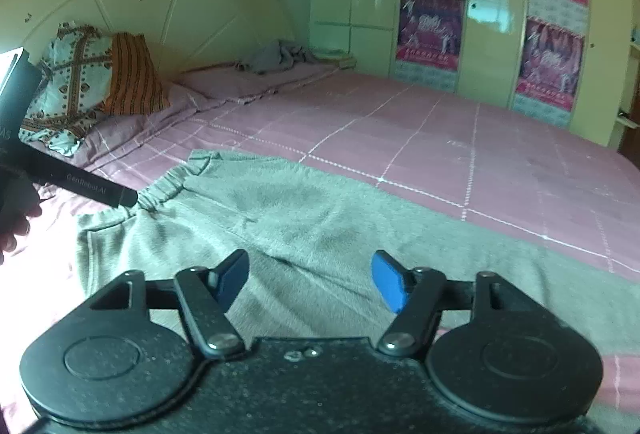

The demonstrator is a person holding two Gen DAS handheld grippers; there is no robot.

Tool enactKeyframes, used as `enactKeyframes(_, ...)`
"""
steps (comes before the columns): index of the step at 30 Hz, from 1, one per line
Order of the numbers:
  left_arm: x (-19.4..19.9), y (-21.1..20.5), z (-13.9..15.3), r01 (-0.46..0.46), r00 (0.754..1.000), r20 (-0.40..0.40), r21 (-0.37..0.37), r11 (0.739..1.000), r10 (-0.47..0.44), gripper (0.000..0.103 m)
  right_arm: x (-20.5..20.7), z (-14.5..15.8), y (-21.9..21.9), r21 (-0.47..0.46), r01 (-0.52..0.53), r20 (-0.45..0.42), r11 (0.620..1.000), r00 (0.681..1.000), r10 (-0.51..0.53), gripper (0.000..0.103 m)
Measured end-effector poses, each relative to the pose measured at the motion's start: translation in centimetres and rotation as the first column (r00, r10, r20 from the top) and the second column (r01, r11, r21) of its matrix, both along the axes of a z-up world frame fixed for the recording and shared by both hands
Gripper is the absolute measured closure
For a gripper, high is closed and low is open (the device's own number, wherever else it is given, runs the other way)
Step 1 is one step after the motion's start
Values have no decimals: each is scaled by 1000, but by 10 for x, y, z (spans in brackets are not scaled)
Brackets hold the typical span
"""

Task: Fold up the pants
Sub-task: 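Move both tools to the waistband and close the left tool on it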

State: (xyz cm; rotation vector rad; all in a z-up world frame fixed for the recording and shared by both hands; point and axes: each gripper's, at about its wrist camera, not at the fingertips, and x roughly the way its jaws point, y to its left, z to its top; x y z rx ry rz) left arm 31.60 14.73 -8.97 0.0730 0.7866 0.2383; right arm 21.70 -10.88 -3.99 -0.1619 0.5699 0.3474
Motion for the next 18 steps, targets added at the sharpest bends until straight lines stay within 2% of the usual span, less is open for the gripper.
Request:
enactKeyframes(4, 45, 20, -19, -35, 999, -27, 1, 999, 35, 0, 41, -12, 4, -12, -35, -29, 999, 999, 35, 38)
enactKeyframes(13, 133, 50, -57, -65, 995, -68, 53, 996, 69, 0, 150, -49, 12, -48, -80, -118, 996, 990, 73, 38)
enactKeyframes(16, 153, 57, -70, -58, 994, -85, 81, 995, 65, 0, 192, -61, 16, -70, -105, -152, 992, 984, 94, 42)
enactKeyframes(17, 158, 59, -74, -51, 995, -86, 88, 995, 58, 2, 203, -64, 17, -71, -112, -164, 991, 981, 99, 48)
enactKeyframes(18, 163, 61, -77, -43, 995, -89, 89, 995, 51, 14, 216, -68, 18, -71, -118, -175, 990, 979, 104, 51)
